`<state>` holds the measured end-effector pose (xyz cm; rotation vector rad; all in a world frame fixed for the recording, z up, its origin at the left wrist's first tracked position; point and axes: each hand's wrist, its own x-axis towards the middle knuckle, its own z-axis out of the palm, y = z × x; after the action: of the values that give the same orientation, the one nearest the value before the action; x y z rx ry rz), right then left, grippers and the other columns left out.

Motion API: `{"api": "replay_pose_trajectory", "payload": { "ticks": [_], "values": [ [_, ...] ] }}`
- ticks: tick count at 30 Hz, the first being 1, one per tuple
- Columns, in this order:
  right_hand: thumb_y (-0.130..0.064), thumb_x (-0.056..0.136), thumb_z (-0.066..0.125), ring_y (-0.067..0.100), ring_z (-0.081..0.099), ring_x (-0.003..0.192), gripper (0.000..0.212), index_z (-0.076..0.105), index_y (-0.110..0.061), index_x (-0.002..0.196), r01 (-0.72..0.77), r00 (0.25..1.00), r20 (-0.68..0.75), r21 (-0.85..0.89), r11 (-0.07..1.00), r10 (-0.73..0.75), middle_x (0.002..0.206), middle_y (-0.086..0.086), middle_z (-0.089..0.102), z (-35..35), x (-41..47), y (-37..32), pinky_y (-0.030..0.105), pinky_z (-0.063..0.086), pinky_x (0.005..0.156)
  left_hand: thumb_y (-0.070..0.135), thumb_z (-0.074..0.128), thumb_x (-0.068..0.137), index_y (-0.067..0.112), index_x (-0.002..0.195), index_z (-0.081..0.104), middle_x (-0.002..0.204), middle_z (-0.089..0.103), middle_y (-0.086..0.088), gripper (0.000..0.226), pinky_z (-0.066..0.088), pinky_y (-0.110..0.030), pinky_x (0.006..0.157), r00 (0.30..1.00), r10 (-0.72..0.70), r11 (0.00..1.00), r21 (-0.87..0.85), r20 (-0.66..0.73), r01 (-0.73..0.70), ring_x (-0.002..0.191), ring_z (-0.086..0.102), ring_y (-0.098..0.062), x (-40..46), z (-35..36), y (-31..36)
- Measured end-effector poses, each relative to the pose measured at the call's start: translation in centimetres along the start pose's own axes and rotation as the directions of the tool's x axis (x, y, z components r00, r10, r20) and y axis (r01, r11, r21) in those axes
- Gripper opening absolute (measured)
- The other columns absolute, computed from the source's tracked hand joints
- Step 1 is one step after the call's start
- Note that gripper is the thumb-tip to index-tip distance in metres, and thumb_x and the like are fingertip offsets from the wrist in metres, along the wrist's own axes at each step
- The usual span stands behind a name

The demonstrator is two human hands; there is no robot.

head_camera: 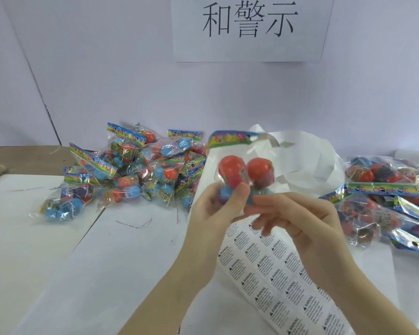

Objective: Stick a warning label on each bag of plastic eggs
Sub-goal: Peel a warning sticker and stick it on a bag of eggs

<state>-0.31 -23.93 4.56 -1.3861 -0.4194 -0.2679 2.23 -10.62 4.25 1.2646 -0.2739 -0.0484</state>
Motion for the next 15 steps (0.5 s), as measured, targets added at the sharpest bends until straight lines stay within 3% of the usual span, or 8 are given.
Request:
{"api": "replay_pose_trajectory", "payload": {
  "ticks": [3, 4, 6, 8, 10, 12, 14, 15],
  "values": [
    [-0.024, 0.064, 0.073, 0.008, 0.048, 0.045, 0.004, 0.073, -0.021, 0.066, -0.03, 0.971, -0.238, -0.013, 0.999, 0.026, 0.055, -0.003, 0.062, -0.3, 0.3, 0.1, 0.014, 0.037, 0.045, 0.039, 0.067, 0.063, 0.014, 0.078, 0.069, 0.08, 0.072, -0.004, 0.03, 0.054, -0.019, 0.063, 1.0, -0.003, 0.989, -0.149, -0.022, 0.0, 0.072, 0.068, -0.012, 0.2, -0.3, 0.2],
    [-0.024, 0.063, 0.072, 0.005, 0.045, 0.046, 0.006, 0.071, -0.022, 0.069, -0.039, 0.95, -0.31, -0.042, 0.998, 0.024, 0.056, -0.007, 0.058, -0.3, 0.5, 0.2, 0.012, 0.036, 0.045, 0.041, 0.066, 0.061, 0.016, 0.076, 0.071, 0.078, 0.072, -0.003, 0.03, 0.053, -0.018, 0.058, 1.0, -0.018, 0.984, -0.176, -0.015, 0.015, 0.069, 0.067, -0.01, 0.2, -0.4, 0.2],
    [-0.029, 0.057, 0.076, 0.003, 0.05, 0.055, 0.032, 0.066, -0.025, 0.087, -0.084, 0.94, -0.338, -0.083, 0.993, 0.051, 0.07, -0.009, 0.061, -0.8, 0.7, 0.5, 0.011, 0.039, 0.049, 0.045, 0.065, 0.06, 0.013, 0.08, 0.072, 0.08, 0.07, -0.006, 0.039, 0.052, -0.018, 0.054, 0.999, -0.05, 0.985, -0.168, 0.001, 0.049, 0.067, 0.065, -0.011, 0.2, -0.4, 0.2],
    [-0.031, 0.051, 0.082, 0.007, 0.063, 0.069, 0.051, 0.068, -0.021, 0.099, -0.145, 0.971, -0.198, -0.051, 0.988, 0.132, 0.088, -0.003, 0.07, -0.9, 0.7, 0.4, 0.013, 0.047, 0.058, 0.051, 0.062, 0.06, 0.009, 0.086, 0.071, 0.081, 0.069, -0.007, 0.051, 0.05, -0.017, 0.054, 0.999, -0.051, 0.996, -0.068, 0.005, 0.051, 0.067, 0.063, -0.01, 0.1, -0.2, 0.2],
    [-0.028, 0.053, 0.083, 0.015, 0.068, 0.076, 0.041, 0.073, -0.015, 0.091, -0.171, 0.983, -0.073, -0.013, 0.985, 0.17, 0.087, 0.007, 0.073, -0.7, 0.6, 0.2, 0.019, 0.052, 0.065, 0.055, 0.061, 0.057, 0.015, 0.081, 0.07, 0.075, 0.068, 0.001, 0.048, 0.047, -0.013, 0.056, 0.999, 0.005, 0.998, 0.068, -0.04, -0.002, 0.064, 0.061, -0.004, -0.1, 0.1, 0.2],
    [-0.022, 0.051, 0.087, 0.015, 0.067, 0.069, 0.032, 0.075, -0.016, 0.079, -0.173, 0.972, -0.16, 0.006, 0.985, 0.172, 0.076, 0.006, 0.072, -0.6, 0.6, 0.4, 0.02, 0.053, 0.063, 0.057, 0.067, 0.061, 0.025, 0.085, 0.065, 0.078, 0.065, 0.007, 0.04, 0.043, -0.007, 0.059, 0.98, 0.136, 0.966, 0.241, -0.149, -0.097, 0.067, 0.059, 0.001, 0.0, 0.0, 0.0],
    [-0.034, 0.048, 0.081, 0.012, 0.061, 0.063, 0.03, 0.072, -0.018, 0.072, -0.134, 0.919, -0.374, 0.012, 0.991, 0.129, 0.067, -0.003, 0.068, -1.0, 0.7, 0.7, 0.019, 0.051, 0.058, 0.055, 0.072, 0.07, 0.03, 0.091, 0.061, 0.086, 0.062, 0.009, 0.034, 0.041, -0.007, 0.064, 0.925, 0.273, 0.914, 0.371, -0.263, -0.164, 0.074, 0.057, 0.002, 0.1, -0.3, -0.2],
    [-0.041, 0.048, 0.077, 0.01, 0.058, 0.062, 0.033, 0.069, -0.019, 0.072, -0.109, 0.874, -0.48, -0.029, 0.994, 0.082, 0.065, -0.006, 0.066, -1.2, 0.8, 0.7, 0.021, 0.049, 0.058, 0.049, 0.067, 0.071, 0.03, 0.088, 0.062, 0.084, 0.063, 0.009, 0.027, 0.041, -0.007, 0.064, 0.913, 0.295, 0.915, 0.359, -0.284, -0.184, 0.075, 0.056, 0.003, 0.1, -0.3, -0.1]
  ]
}}
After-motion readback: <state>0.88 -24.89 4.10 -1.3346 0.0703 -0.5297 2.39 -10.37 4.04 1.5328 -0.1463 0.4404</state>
